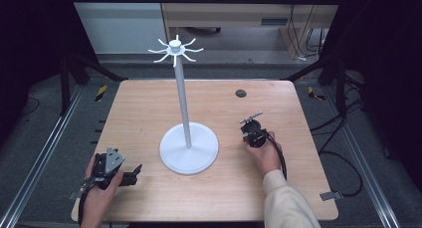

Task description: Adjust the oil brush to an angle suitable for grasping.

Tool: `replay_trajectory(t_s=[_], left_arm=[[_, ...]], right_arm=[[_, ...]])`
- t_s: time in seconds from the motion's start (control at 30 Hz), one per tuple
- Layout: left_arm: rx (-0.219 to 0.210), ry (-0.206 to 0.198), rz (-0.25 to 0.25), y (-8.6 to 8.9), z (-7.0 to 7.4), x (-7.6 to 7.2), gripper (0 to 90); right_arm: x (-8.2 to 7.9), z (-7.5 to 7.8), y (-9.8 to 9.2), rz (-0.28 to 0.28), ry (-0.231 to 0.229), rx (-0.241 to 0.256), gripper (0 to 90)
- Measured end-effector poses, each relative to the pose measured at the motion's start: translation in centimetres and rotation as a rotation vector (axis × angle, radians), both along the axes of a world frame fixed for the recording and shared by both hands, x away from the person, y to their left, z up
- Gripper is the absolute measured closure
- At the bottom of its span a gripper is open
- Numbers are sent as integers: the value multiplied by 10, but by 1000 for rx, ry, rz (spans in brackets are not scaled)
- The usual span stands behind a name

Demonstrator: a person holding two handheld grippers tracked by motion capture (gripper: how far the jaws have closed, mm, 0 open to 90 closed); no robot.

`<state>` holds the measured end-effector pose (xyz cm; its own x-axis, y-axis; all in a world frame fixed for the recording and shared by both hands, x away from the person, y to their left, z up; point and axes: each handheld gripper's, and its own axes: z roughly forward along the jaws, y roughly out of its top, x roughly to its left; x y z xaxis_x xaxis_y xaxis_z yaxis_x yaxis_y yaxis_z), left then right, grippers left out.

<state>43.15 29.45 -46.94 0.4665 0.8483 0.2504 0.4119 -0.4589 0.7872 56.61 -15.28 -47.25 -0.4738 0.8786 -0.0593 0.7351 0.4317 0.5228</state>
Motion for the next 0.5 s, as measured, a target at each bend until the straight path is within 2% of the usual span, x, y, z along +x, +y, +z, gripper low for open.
replay_trajectory(t_s=[0.1, 0.13, 0.3, 0.5], left_arm=[[1, 0, 3, 0, 0, 0, 28], [1, -1, 6, 1, 0, -1, 28], [1, 0, 8, 1, 1, -2, 28], [3, 2, 4, 0, 0, -2, 28]], right_arm=[[-4, 7, -3, -10, -20, 28, 900], [-11, 17, -7, -17, -35, 55, 900], [-29, 32, -19, -42, -38, 81, 900], [-45, 33, -37, -84, 16, 103, 900]])
